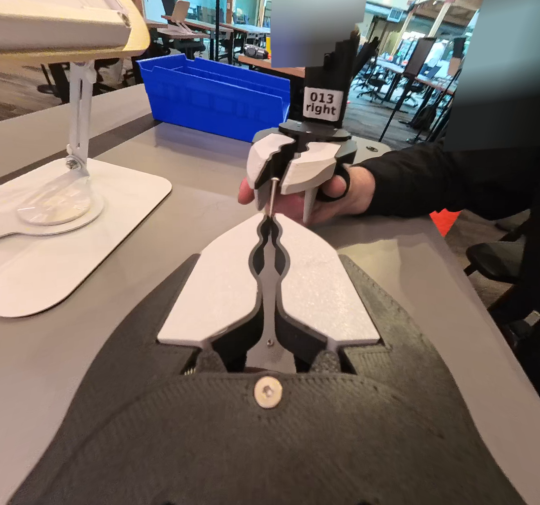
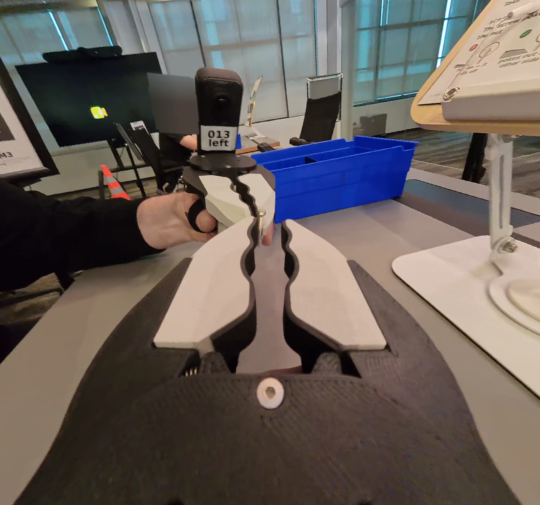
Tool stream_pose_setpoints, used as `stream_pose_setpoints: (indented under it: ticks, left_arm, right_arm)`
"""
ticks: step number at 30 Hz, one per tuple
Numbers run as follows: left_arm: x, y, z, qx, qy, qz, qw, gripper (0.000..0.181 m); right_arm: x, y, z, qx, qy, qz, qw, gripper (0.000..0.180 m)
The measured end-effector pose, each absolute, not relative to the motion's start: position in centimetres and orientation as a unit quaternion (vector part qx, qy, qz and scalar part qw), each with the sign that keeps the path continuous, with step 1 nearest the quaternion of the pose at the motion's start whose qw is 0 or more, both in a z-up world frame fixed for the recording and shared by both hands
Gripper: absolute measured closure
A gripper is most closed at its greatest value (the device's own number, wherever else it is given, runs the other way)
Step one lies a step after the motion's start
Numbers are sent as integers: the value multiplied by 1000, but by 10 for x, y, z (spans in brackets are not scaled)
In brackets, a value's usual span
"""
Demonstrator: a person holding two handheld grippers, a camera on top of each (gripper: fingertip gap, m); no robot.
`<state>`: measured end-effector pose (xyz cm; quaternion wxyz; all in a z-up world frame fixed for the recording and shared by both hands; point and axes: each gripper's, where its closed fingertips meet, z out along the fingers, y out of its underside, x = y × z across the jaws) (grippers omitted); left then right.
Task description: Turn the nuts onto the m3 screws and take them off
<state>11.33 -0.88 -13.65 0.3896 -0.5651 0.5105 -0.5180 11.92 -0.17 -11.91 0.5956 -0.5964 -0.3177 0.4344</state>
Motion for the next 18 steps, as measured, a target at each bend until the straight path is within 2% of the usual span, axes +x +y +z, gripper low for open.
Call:
stream_pose_setpoints:
  ticks: [18]
  left_arm:
    - [120,-19,-119,-521,458,-607,386,180]
  right_arm:
    - [116,-10,-108,-571,-291,504,579,170]
